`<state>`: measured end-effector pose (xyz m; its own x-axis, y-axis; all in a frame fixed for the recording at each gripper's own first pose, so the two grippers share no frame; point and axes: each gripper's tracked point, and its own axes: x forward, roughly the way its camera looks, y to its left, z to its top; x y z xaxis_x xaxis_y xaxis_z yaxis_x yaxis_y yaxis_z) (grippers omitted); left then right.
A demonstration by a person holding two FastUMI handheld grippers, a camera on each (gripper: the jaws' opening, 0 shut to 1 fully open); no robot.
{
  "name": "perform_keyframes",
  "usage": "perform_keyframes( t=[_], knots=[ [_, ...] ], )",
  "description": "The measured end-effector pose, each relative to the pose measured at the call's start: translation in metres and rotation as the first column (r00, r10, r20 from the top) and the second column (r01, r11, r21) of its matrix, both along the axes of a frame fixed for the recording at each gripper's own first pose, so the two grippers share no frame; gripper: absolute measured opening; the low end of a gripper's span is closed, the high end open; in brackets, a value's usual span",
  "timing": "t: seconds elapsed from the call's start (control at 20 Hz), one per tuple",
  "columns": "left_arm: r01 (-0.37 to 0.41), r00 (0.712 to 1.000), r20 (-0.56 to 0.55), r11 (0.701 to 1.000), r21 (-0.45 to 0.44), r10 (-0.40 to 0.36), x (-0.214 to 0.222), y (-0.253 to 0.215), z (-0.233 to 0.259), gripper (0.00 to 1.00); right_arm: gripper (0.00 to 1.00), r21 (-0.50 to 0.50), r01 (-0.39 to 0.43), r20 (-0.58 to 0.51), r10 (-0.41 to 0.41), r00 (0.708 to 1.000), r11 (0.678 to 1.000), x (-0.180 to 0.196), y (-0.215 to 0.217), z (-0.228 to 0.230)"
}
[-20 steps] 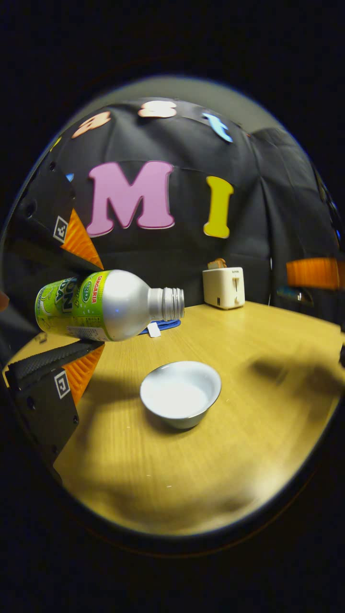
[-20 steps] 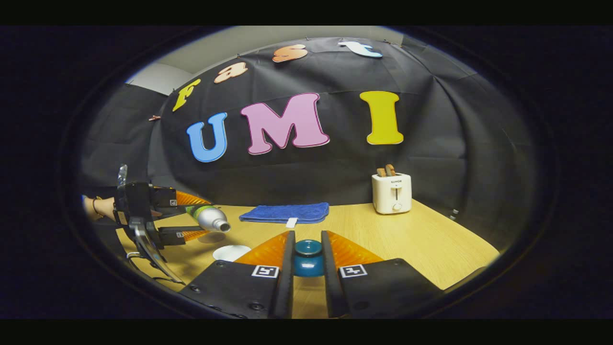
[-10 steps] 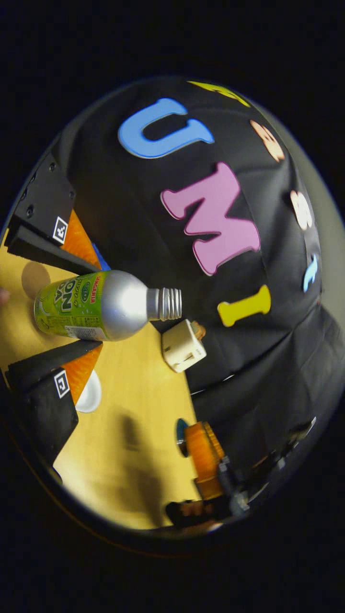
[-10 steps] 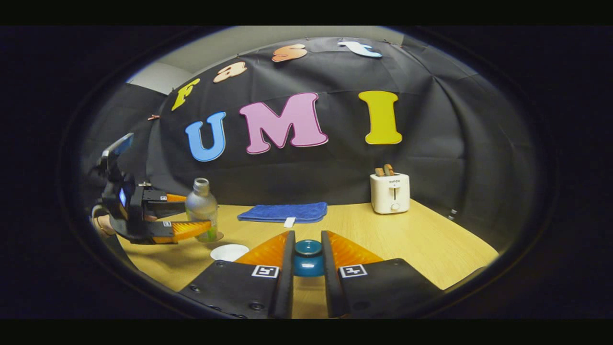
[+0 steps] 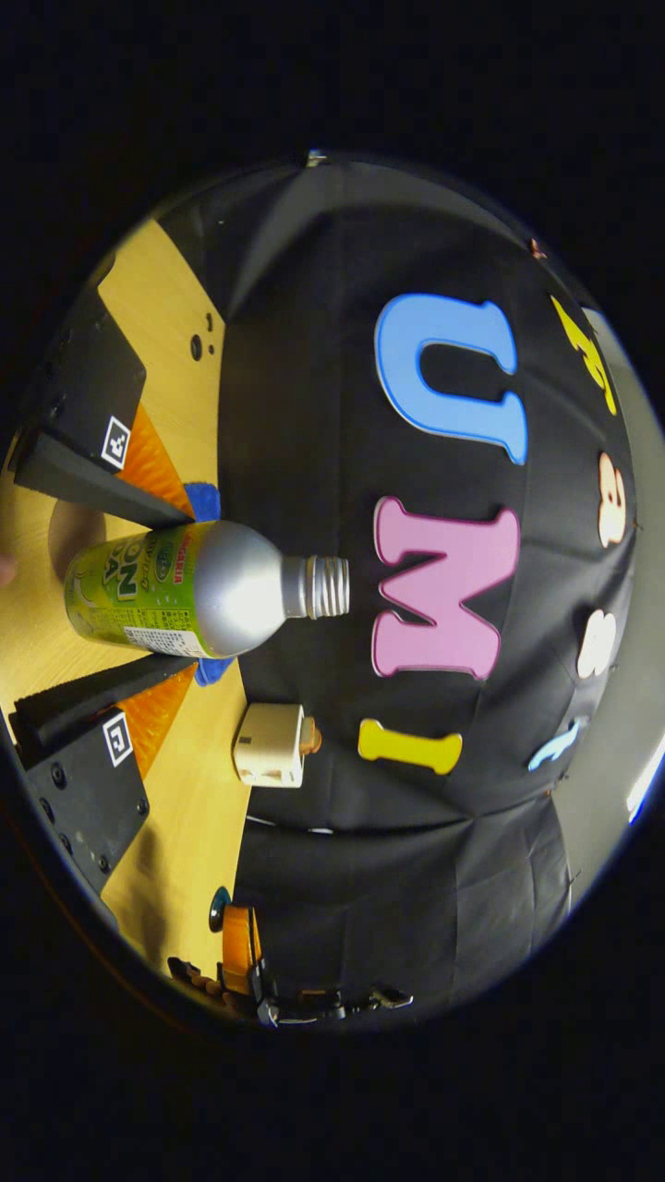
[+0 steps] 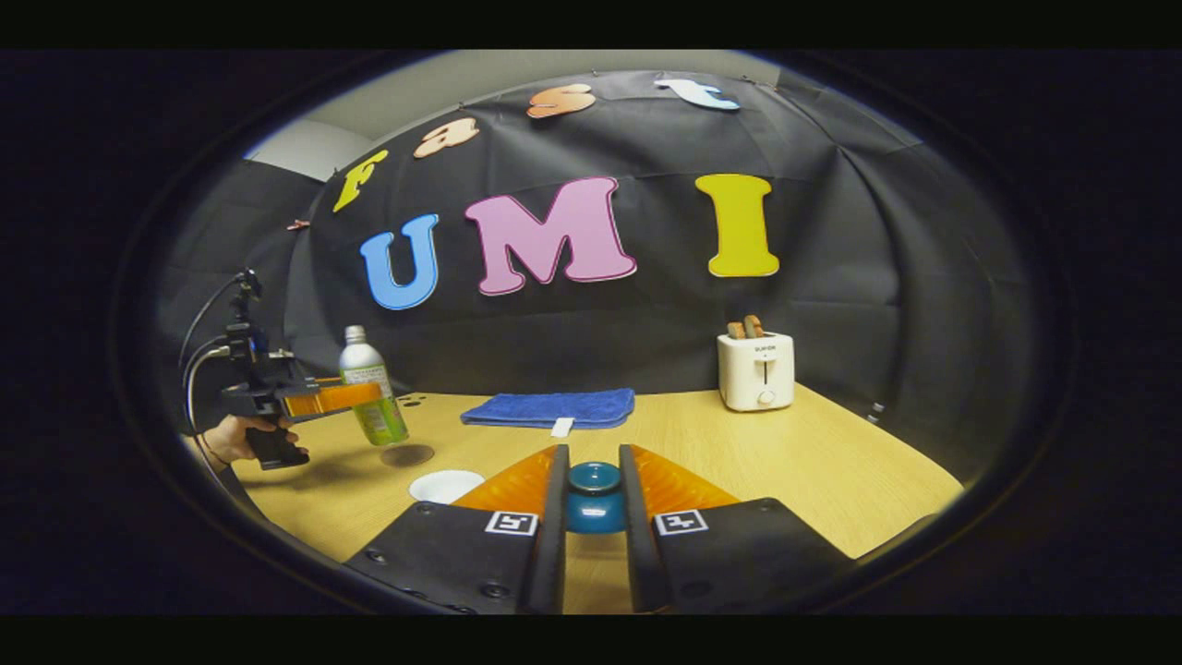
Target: Open the teacup lid with one hand, grasp the water bottle and pour water into the teacup with the other hand; after pouring, place the water bottle on the coaster and then close the teacup lid.
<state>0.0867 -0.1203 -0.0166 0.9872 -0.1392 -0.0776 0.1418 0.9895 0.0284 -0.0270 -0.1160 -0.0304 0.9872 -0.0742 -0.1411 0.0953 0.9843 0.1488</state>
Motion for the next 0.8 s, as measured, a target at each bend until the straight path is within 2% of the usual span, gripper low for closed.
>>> perform_keyframes(
  t=[0.05, 0.1, 0.15, 0.35, 0.55, 0.6, 0.7, 0.75, 0.8],
  knots=[
    [-0.017, 1.0, -0.014, 1.0, -0.01, 0.017, 0.001, 0.005, -0.005, 0.8, 0.31, 0.0, -0.001, 0.0, 0.001, 1.0, 1.0, 0.0, 0.001, 0.0],
    [-0.033, 0.999, -0.023, 0.999, -0.023, 0.032, 0.004, 0.009, -0.008, 0.8, 0.36, -0.001, -0.002, 0.001, 0.002, 1.0, 1.0, 0.0, 0.001, 0.0],
    [-0.039, 0.999, -0.032, 0.999, -0.036, 0.038, 0.006, 0.009, -0.011, 0.8, 0.31, -0.003, -0.003, 0.0, 0.003, 1.0, 1.0, 0.0, 0.002, 0.0],
    [-0.057, 0.996, -0.063, 0.998, -0.018, 0.055, 0.003, 0.022, -0.021, 0.81, 0.31, -0.01, -0.001, -0.007, 0.001, 1.0, 1.0, 0.0, 0.0, -0.003],
    [-0.07, 0.997, -0.044, 0.997, -0.017, 0.069, 0.009, 0.023, -0.02, 0.81, 0.31, -0.002, -0.005, -0.011, 0.005, 1.0, 1.0, 0.001, 0.002, -0.005],
    [-0.072, 0.996, -0.045, 0.997, -0.015, 0.071, 0.01, 0.023, -0.021, 0.81, 0.36, 0.0, -0.007, -0.011, 0.007, 1.0, 1.0, 0.001, 0.002, -0.005],
    [-0.077, 0.996, -0.053, 0.997, -0.015, 0.076, 0.012, 0.023, -0.025, 0.81, 0.36, -0.001, -0.006, -0.01, 0.006, 1.0, 1.0, 0.002, 0.002, -0.005],
    [-0.076, 0.996, -0.058, 0.997, -0.021, 0.075, 0.012, 0.022, -0.027, 0.81, 0.31, 0.0, -0.008, -0.01, 0.008, 1.0, 1.0, 0.002, 0.002, -0.005],
    [-0.072, 0.995, -0.066, 0.997, -0.028, 0.07, 0.012, 0.02, -0.028, 0.81, 0.31, 0.002, -0.009, -0.011, 0.009, 1.0, 1.0, 0.002, 0.003, -0.004]
  ],
)
